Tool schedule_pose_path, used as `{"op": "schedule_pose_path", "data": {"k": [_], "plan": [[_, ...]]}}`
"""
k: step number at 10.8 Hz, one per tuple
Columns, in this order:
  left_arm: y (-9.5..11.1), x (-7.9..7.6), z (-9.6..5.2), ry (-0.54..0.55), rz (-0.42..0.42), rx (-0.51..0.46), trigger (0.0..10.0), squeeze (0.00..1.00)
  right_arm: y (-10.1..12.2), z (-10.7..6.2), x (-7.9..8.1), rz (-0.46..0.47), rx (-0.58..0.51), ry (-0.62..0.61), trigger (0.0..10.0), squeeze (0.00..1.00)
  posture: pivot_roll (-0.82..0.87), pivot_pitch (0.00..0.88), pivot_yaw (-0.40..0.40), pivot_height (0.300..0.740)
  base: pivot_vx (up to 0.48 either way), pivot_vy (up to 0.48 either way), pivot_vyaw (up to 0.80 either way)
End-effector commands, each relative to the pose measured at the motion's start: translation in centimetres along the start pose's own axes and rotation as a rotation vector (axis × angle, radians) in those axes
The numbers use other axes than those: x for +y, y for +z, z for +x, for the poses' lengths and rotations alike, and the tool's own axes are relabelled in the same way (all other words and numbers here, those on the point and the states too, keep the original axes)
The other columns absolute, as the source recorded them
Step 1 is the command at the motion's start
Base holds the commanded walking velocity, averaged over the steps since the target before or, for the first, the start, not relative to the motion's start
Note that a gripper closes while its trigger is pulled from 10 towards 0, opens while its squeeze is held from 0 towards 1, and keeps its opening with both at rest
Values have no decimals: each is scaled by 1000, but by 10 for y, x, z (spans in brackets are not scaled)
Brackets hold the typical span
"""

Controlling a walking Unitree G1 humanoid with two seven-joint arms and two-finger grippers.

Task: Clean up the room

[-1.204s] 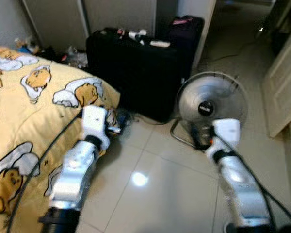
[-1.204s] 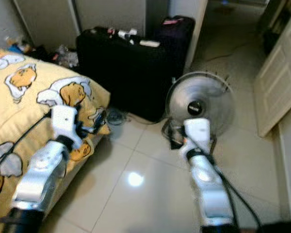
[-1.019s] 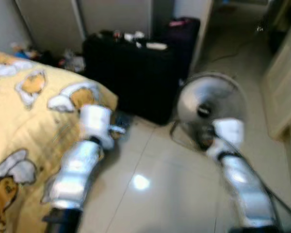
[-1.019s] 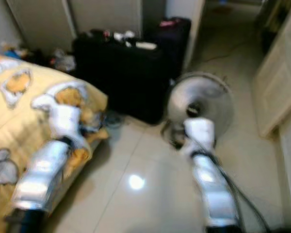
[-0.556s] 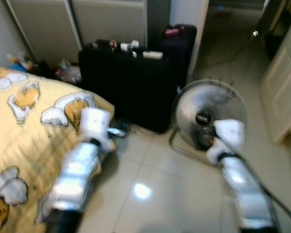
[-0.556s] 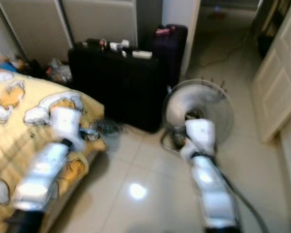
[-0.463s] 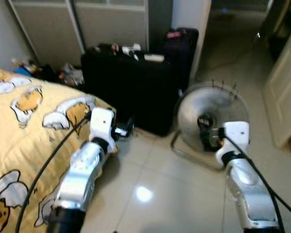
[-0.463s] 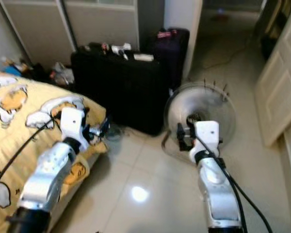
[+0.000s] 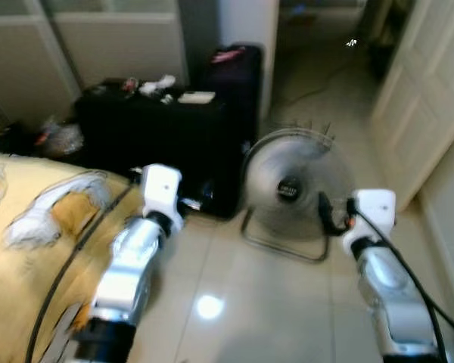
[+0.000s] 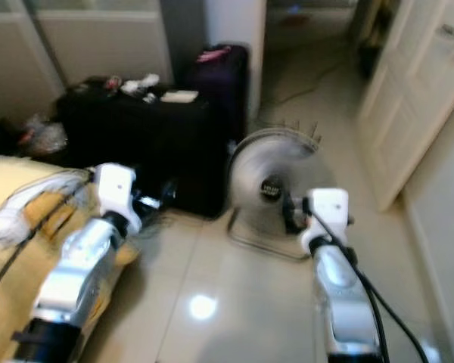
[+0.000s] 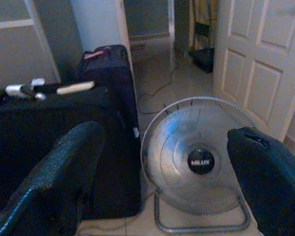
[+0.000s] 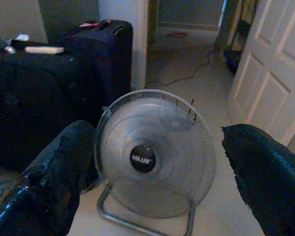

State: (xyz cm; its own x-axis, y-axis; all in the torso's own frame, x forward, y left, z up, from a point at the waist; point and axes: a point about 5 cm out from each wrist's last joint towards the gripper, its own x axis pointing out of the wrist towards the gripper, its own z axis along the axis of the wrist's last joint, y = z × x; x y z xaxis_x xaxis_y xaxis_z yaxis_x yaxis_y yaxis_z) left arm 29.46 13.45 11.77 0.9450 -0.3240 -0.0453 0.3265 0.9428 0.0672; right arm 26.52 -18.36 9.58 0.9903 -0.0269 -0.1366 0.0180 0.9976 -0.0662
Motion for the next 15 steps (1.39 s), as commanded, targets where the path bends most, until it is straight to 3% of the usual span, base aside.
{"op": "schedule_pose_path", "data": {"k": [1,10,12,13,15], "plan": [[0,11,-3,30,16,5,10000,490,2,1,9,13,-1,24,10000,0,-50,0,50,740,409,0,-625],[-4,9,-6,32,2,20,10000,459,1,-3,14,-13,10,38,10000,0,-53,0,52,740,361,0,0],[-11,13,-14,41,46,59,10000,380,-6,-6,8,-17,38,-8,10000,0,-57,0,50,740,0,0,0],[-14,20,-25,80,40,62,10000,267,-9,-8,3,-6,46,-27,10000,0,-59,0,50,740,0,0,0],[-18,30,-40,164,35,55,10000,165,-9,-8,-2,-14,44,-38,10000,0,-61,0,47,740,0,0,0]]}}
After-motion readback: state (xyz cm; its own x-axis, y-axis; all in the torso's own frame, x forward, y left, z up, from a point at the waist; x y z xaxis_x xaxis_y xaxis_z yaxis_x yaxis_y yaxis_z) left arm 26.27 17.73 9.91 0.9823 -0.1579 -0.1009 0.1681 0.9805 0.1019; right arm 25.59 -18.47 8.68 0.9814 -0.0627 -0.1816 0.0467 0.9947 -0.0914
